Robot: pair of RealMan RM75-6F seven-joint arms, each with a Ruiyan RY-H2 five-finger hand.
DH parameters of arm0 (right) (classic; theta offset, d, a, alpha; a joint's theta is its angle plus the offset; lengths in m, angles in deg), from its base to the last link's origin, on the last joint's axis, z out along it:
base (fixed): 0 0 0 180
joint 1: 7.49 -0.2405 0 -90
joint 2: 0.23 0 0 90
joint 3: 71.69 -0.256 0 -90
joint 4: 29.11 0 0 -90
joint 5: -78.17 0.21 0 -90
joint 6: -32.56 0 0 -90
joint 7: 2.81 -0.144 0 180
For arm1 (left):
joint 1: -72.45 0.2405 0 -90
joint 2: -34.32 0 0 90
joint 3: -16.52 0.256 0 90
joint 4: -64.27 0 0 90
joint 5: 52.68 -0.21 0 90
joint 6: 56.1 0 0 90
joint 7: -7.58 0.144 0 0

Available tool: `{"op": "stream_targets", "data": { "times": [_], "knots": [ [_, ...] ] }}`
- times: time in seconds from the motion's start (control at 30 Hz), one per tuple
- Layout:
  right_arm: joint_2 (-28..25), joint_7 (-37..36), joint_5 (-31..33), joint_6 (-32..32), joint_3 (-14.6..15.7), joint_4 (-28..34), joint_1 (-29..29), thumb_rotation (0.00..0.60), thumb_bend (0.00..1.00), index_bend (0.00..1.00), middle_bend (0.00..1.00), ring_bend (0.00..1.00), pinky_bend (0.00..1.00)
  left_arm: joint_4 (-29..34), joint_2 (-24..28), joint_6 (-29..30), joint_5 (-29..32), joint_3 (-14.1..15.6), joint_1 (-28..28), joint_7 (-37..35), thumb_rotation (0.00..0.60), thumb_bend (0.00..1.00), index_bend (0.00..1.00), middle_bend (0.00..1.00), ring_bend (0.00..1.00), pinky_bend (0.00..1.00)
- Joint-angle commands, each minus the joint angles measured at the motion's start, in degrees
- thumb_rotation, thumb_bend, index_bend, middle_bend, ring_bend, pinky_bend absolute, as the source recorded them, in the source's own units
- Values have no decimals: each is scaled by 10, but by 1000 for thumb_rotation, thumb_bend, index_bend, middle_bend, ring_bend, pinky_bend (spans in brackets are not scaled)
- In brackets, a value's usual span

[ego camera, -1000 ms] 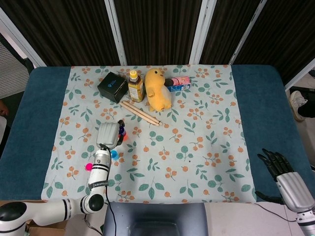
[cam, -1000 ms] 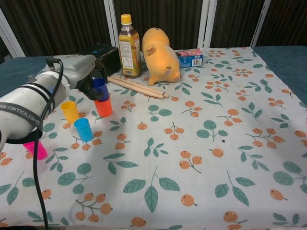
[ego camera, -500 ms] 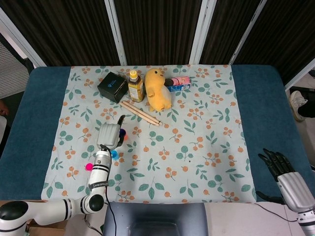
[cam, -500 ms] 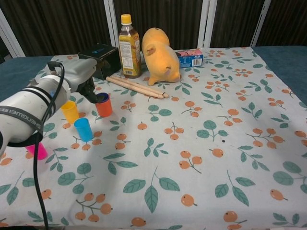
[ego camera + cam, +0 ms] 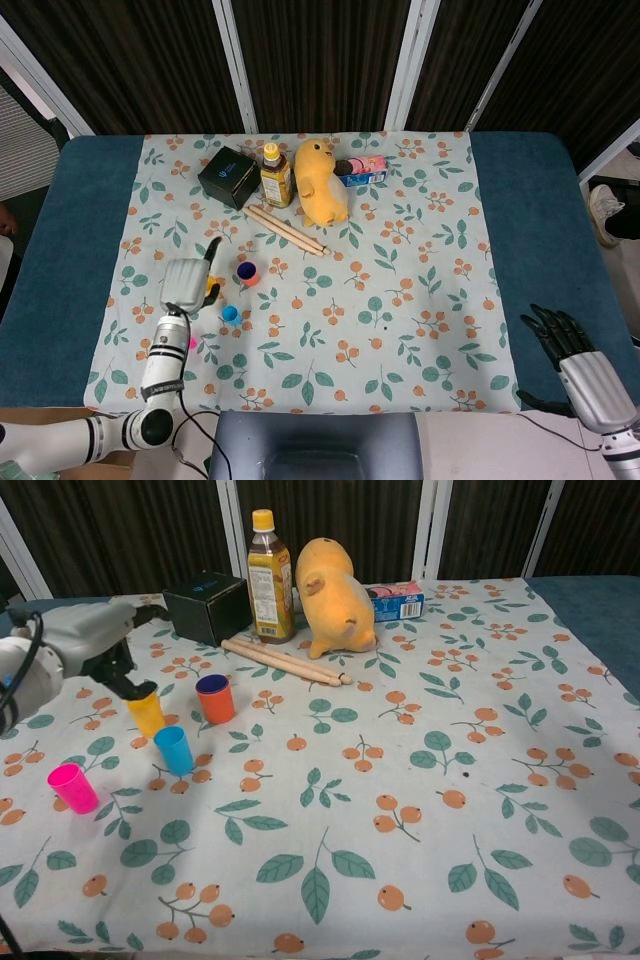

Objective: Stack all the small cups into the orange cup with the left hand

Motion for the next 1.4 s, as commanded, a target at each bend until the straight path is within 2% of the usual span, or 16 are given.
{"op": "stream_targets", "data": {
  "times": [0.03,0.3,0.5,0.8,1.0,1.23,1.4],
  "knots": [
    [1,1,-1,0,0,0,0,600,117,0,0,0,0,-17,7,-13,-2,15,12,-19,600,349,130,1000,1000,1000],
    [2,6,0,-3,0,1,-1,600,118,0,0,0,0,-60,-2,-46,-6,26,20,-63,600,348,168,1000,1000,1000],
    [2,6,1,-2,-1,1,0,600,117,0,0,0,0,-87,-17,-63,-9,28,17,-79,600,350,271,1000,1000,1000],
    [3,9,3,-4,-1,1,0,600,118,0,0,0,0,-114,-26,-80,-6,22,14,-94,600,353,339,1000,1000,1000],
    [5,12,5,-4,-2,1,0,600,118,0,0,0,0,-125,-26,-88,-8,20,12,-99,600,353,442,1000,1000,1000],
    [6,16,7,-7,-2,2,0,600,118,0,0,0,0,-130,-26,-95,-6,18,11,-102,600,350,509,1000,1000,1000],
    [6,17,7,-9,-2,2,-1,600,117,0,0,0,0,-110,-13,-90,-11,11,11,-108,600,346,551,1000,1000,1000]
  ]
}}
